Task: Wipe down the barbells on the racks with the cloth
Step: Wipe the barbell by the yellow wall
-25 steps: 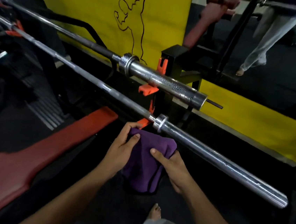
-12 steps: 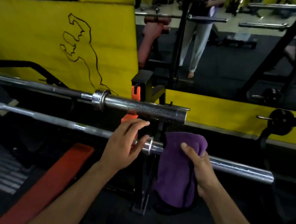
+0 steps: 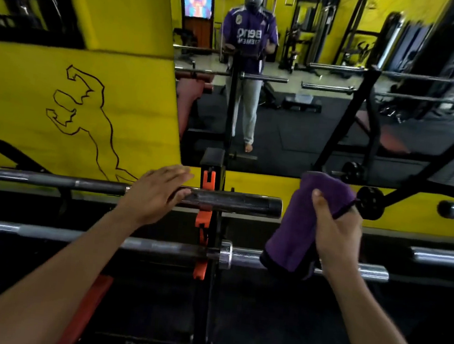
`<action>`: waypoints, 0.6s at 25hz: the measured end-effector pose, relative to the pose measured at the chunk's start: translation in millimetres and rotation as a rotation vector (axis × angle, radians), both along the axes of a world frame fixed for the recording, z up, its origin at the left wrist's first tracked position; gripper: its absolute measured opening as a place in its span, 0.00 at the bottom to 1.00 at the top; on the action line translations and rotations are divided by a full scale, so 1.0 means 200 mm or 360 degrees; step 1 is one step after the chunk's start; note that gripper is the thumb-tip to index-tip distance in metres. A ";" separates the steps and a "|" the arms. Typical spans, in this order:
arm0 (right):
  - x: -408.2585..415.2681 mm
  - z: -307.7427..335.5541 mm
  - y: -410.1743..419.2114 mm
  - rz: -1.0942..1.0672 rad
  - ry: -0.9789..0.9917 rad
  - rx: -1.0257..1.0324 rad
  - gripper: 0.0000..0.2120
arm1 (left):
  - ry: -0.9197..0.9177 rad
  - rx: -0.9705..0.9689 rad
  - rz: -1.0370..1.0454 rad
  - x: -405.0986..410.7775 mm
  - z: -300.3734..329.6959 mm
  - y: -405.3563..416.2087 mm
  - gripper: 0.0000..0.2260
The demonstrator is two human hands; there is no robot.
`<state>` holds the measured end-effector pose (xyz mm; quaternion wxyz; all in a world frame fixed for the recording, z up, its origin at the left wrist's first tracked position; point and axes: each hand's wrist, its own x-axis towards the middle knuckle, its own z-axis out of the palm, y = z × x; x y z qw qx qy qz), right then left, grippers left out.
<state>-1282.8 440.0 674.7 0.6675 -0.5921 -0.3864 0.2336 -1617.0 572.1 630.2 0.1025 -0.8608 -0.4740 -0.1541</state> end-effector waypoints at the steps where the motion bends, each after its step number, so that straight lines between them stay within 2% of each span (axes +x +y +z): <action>1: -0.05 -0.03 0.03 0.0022 -0.0133 -0.0033 0.03 | 0.0040 -0.0047 -0.0021 0.00 -0.01 0.02 0.33; 3: -0.14 -0.12 0.07 0.0089 -0.0428 -0.0119 0.03 | 0.0011 -0.0082 -0.0073 -0.01 -0.03 0.05 0.34; 7: -0.15 -0.32 0.18 0.0090 -0.1577 0.0032 0.20 | 0.0085 -0.0065 -0.0319 -0.14 -0.01 0.09 0.33; 8: -0.14 -0.35 0.22 0.0113 -0.1714 0.0028 0.23 | 0.0047 -0.0049 -0.0320 -0.16 -0.02 0.09 0.32; 10: -0.15 -0.34 0.28 0.0131 -0.1693 0.0012 0.23 | -0.0122 -0.0029 -0.0271 -0.18 -0.05 0.08 0.31; 12: -0.19 -0.26 0.33 -0.0013 -0.1615 -0.0099 0.18 | -0.0229 0.0044 -0.0247 -0.16 -0.08 0.07 0.30; 14: -0.27 -0.16 0.43 -0.0072 -0.1607 -0.0489 0.14 | -0.0248 0.0077 -0.0276 -0.16 -0.09 0.09 0.27; 15: -0.32 -0.11 0.47 -0.0064 -0.1720 -0.0648 0.14 | -0.0259 0.0080 -0.0281 -0.16 -0.09 0.09 0.26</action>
